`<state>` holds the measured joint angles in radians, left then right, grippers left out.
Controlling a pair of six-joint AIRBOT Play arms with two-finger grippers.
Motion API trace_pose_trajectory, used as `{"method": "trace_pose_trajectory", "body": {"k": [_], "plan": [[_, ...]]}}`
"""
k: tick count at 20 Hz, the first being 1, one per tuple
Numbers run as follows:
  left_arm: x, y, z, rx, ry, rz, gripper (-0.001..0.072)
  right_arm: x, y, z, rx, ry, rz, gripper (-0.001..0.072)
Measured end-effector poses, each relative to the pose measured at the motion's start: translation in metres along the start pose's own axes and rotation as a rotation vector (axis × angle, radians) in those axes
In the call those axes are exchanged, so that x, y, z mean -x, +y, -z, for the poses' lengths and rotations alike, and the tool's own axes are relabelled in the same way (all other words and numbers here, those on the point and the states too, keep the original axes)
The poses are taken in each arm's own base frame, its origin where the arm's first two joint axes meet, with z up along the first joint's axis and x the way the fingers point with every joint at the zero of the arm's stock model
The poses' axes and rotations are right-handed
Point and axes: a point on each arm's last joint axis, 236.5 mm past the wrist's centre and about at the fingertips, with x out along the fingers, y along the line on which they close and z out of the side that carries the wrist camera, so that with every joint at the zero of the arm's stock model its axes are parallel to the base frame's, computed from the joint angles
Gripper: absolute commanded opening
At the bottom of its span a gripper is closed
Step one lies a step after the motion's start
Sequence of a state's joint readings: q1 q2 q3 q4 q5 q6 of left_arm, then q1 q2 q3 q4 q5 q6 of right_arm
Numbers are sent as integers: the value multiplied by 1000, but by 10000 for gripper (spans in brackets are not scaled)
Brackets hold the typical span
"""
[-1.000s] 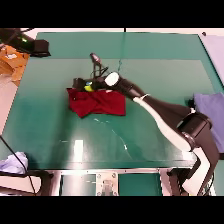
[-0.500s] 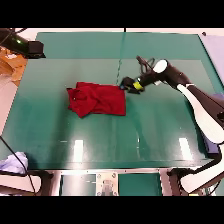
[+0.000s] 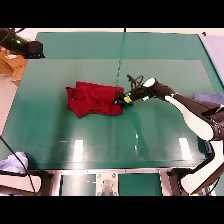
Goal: Fold the shirts.
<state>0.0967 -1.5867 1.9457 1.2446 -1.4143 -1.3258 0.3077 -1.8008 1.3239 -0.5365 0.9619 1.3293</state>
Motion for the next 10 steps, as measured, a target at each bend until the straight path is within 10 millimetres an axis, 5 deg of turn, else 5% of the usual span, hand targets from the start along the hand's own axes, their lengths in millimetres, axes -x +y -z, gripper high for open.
{"method": "trace_pose_trajectory", "body": {"k": [2,5,8,10], "plan": [[0,1,0,0,1,-2,20,14,36,-12,65,-31,-59,15],[0,0,0,0,1,-2,20,79,100,-55,154,-183,-155,15],[0,1,2,0,9,-2,20,180,132,-99,173,-379,-204,16],[0,0,4,-1,18,0,20,249,121,-121,145,-504,-178,15]]}}
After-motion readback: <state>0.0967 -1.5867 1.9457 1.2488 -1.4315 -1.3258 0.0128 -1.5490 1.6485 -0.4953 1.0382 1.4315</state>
